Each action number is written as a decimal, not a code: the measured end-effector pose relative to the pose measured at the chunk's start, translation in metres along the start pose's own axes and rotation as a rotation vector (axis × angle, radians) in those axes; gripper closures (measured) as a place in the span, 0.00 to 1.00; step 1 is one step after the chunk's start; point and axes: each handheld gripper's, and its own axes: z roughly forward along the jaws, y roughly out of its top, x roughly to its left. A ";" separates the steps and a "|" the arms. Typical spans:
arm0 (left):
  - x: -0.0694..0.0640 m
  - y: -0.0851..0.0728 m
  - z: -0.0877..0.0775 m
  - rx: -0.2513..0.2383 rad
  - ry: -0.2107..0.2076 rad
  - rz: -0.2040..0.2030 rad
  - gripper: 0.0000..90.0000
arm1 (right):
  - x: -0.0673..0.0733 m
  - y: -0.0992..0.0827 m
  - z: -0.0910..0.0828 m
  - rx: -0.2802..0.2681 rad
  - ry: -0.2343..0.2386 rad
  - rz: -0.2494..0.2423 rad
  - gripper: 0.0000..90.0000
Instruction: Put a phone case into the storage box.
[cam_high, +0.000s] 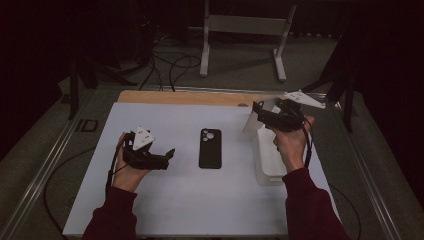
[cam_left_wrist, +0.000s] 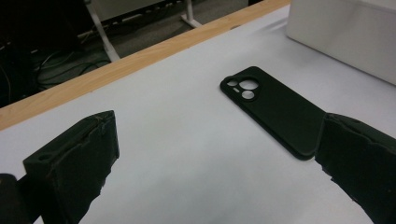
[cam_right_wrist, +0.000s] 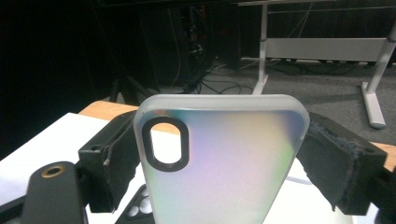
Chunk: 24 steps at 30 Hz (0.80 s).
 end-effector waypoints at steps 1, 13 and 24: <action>0.000 -0.001 0.000 0.000 0.001 -0.002 0.00 | -0.001 0.000 0.000 0.001 -0.002 0.002 0.19; 0.005 -0.009 -0.006 -0.010 0.001 -0.012 0.00 | -0.009 0.003 0.006 0.006 -0.027 0.022 0.19; 0.010 -0.023 -0.011 -0.021 0.013 -0.029 0.00 | -0.018 0.001 0.017 0.015 -0.067 0.038 0.19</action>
